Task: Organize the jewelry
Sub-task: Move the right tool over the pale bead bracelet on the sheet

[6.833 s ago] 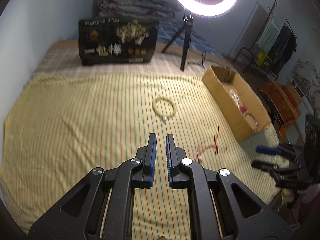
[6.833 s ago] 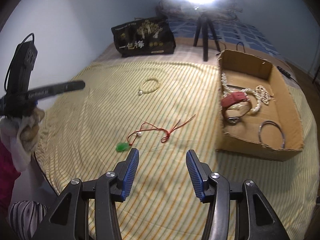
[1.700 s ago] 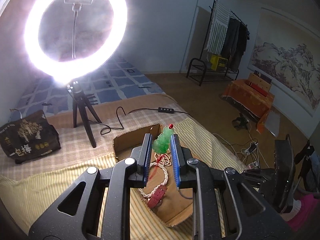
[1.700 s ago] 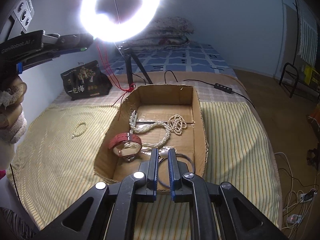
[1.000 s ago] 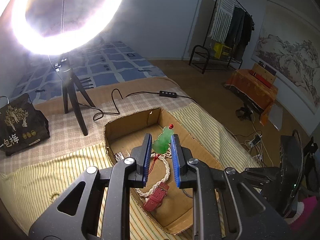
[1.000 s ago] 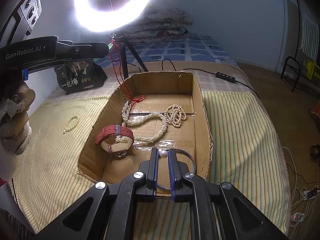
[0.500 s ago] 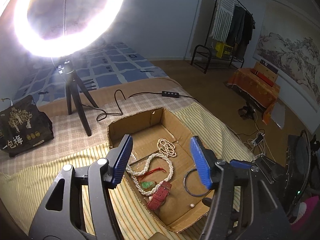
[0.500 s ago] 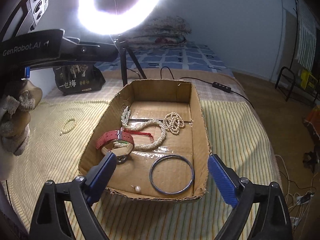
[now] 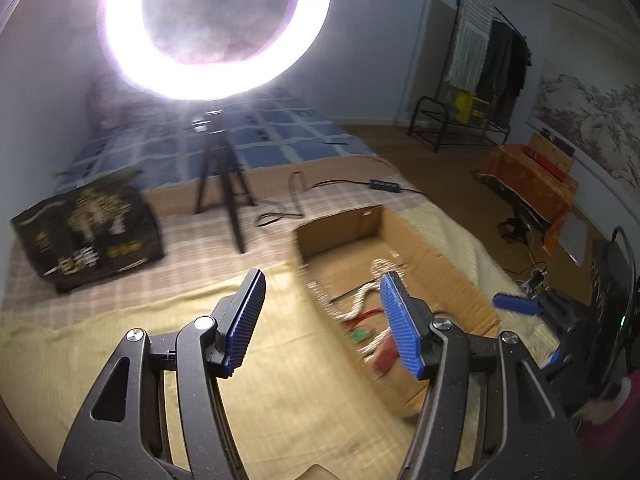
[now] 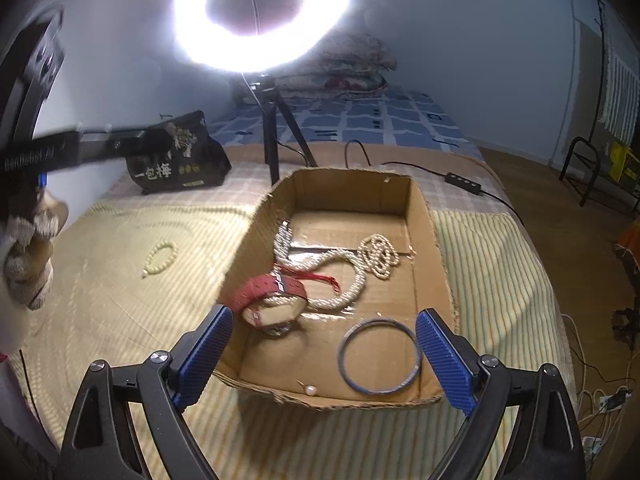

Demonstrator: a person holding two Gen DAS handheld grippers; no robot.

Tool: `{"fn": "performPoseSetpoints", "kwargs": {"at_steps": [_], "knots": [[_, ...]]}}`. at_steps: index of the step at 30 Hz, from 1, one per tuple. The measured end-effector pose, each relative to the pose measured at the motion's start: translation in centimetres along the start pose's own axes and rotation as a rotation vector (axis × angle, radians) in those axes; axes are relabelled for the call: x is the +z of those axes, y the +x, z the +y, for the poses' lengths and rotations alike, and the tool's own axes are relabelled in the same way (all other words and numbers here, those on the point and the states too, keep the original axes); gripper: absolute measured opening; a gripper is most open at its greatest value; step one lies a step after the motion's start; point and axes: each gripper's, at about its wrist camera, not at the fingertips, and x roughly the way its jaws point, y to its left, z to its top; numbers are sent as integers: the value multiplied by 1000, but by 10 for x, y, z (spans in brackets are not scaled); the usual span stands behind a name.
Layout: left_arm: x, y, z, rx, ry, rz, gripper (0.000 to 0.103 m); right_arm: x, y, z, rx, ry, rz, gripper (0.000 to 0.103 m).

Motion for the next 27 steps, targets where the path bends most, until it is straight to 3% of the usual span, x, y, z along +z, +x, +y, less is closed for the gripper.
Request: {"fn": "performPoseSetpoints", "kwargs": {"at_steps": [9, 14, 20, 27], "knots": [[-38, -56, 85, 113, -94, -17, 61, 21, 4, 27, 78, 0, 4, 94], [-73, -72, 120, 151, -148, 14, 61, 39, 15, 53, 136, -34, 33, 94], [-109, -70, 130, 150, -159, 59, 61, 57, 47, 87, 213, -44, 122, 86], [-133, -60, 124, 98, -166, 88, 59, 66, 91, 125, 279, -42, 226, 74]]}}
